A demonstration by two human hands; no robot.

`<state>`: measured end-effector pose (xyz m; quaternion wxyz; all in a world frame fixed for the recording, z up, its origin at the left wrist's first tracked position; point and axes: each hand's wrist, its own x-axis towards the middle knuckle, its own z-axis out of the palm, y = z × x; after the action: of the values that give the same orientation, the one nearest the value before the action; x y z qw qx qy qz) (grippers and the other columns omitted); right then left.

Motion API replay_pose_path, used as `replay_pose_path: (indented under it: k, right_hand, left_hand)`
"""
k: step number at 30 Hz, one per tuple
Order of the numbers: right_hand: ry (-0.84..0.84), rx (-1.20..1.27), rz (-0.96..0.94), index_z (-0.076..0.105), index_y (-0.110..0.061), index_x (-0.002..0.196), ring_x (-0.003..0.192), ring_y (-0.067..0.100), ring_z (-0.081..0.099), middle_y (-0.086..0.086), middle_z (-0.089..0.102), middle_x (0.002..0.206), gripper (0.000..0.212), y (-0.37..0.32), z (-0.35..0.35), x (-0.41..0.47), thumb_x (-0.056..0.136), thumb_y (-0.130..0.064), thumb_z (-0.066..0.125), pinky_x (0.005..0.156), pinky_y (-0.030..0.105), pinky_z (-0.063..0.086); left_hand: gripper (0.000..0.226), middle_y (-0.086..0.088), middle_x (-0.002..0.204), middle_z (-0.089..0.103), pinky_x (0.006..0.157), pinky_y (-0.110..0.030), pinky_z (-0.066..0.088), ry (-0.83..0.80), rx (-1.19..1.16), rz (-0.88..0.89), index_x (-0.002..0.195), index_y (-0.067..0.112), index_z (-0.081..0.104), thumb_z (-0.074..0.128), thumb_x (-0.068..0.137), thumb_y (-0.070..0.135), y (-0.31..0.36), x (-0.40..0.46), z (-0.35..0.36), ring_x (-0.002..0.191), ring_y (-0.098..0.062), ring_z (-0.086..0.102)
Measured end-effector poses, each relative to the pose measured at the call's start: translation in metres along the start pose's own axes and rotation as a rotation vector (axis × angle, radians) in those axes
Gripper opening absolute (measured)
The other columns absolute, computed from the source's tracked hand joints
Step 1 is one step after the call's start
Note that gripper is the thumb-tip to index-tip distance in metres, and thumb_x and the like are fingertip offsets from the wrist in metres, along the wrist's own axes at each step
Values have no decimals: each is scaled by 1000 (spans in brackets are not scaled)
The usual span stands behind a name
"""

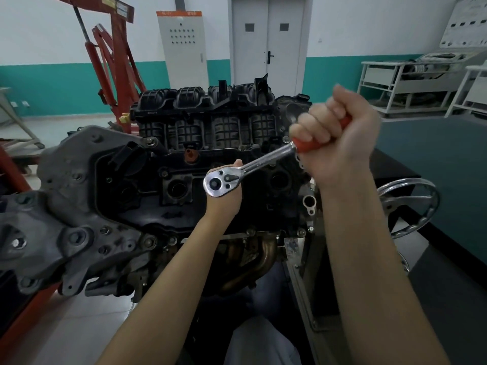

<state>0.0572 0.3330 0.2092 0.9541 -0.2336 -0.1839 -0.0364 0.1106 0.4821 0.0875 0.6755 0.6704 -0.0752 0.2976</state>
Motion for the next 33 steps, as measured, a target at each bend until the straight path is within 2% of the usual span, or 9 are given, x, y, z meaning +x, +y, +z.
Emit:
replay_pose_path:
  k: [4,8,13,16,19,21,25,28,33]
  right_hand:
    - [6,34,100,33,-16,50,32,8,24,-6,27,37,44,-3,6,15,93,-13,41,37,16,27]
    - [63,134,-120,35,-19,48,35,8,23,-8,27,39,41,12,-16,-27,87,-14,44,40,18,27]
    - [107,227,-273,35,-20,47,37,9,27,-7,28,40,38,33,-38,-73,84,-20,43,43,23,33]
    - [74,216,-208,33,-20,45,35,8,25,-7,26,38,38,22,-39,-59,81,-19,44,41,21,31]
    - [-4,129,-75,34,-19,42,32,8,24,-7,27,36,39,2,-26,-23,80,-17,45,39,18,28]
    - [-36,73,39,36,-18,42,31,8,24,-7,27,35,39,-5,-13,2,79,-15,47,38,17,27]
    - [-33,65,157,35,-17,45,30,8,23,-6,27,35,38,-9,2,24,81,-13,48,36,16,25]
    - [32,152,38,35,-18,47,32,7,24,-7,27,37,37,-5,-13,1,80,-14,49,37,16,25]
    - [136,285,-205,34,-19,48,36,8,26,-7,27,40,34,17,-41,-63,79,-19,48,40,21,32]
  left_hand:
    - [42,24,46,48,51,-5,37,-1,-5,21,58,27,46,53,95,10,0,-2,3,46,7,46]
    - [51,17,42,38,44,-9,29,1,17,92,51,29,35,51,96,14,6,-5,2,40,1,35]
    - [52,5,47,25,43,-14,21,20,15,123,53,18,28,52,93,-6,13,-10,6,40,-2,22]
    - [50,5,45,25,42,-12,19,-3,13,147,49,10,34,51,92,-9,18,-11,7,39,-2,21]
    - [47,17,41,29,42,-10,22,6,44,125,49,5,39,51,92,-8,14,-8,8,38,-1,27]
    - [44,18,42,35,43,-10,25,4,71,107,52,11,40,54,91,-5,10,-8,7,40,0,31]
    - [28,27,63,42,49,-6,37,-4,162,-49,68,27,41,60,88,22,12,-9,8,52,5,39]
    - [39,18,44,34,43,-11,24,-40,30,126,52,20,32,54,80,6,17,-10,9,41,0,30]
    - [49,17,40,25,43,-9,22,-16,-5,134,52,13,33,53,90,-9,22,-17,9,37,-1,23]
